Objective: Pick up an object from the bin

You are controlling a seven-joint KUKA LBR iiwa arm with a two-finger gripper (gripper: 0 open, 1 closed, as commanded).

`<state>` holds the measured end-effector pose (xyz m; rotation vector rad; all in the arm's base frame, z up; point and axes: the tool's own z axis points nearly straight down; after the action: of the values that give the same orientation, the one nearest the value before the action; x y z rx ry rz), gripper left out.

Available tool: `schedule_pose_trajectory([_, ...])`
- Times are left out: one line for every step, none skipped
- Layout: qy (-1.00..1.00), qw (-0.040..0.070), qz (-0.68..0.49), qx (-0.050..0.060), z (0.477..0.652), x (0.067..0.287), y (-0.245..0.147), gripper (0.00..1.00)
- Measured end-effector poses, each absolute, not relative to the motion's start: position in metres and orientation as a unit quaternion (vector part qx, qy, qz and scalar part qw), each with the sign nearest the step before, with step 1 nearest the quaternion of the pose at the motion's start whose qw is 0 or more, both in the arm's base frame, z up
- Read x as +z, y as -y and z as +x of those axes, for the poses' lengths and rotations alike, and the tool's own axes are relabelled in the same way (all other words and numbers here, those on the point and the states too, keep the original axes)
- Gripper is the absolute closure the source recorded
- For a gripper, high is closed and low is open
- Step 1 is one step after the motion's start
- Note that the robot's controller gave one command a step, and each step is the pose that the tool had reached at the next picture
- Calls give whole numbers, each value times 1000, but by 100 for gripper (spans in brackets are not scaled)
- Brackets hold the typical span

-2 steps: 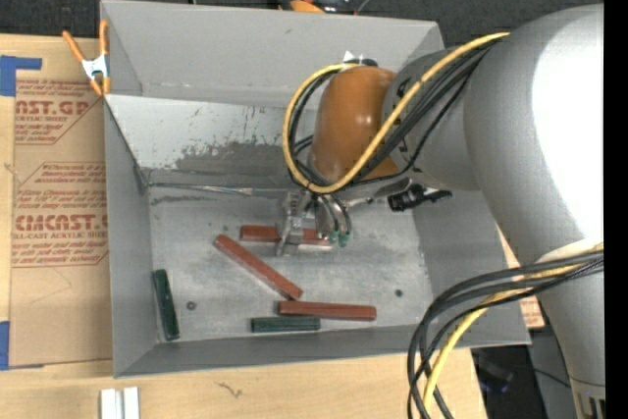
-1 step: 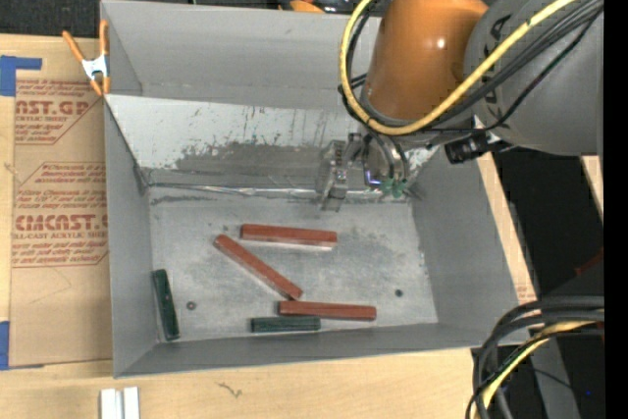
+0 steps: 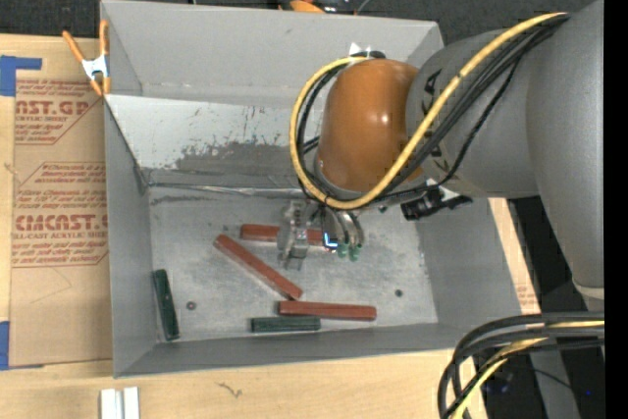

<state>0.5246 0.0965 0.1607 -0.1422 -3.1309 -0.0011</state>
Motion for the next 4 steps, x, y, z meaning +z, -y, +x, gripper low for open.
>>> schedule_pose_trajectory([999, 4, -53, 1, 494, 108, -105, 100])
schedule_pose_trajectory([999, 0, -54, 0, 497, 111, -105, 0])
schedule_pose_trajectory([998, 2, 62, 0, 501, 69, -92, 0])
schedule_pose_trajectory([998, 0, 62, -1, 502, 71, -92, 100])
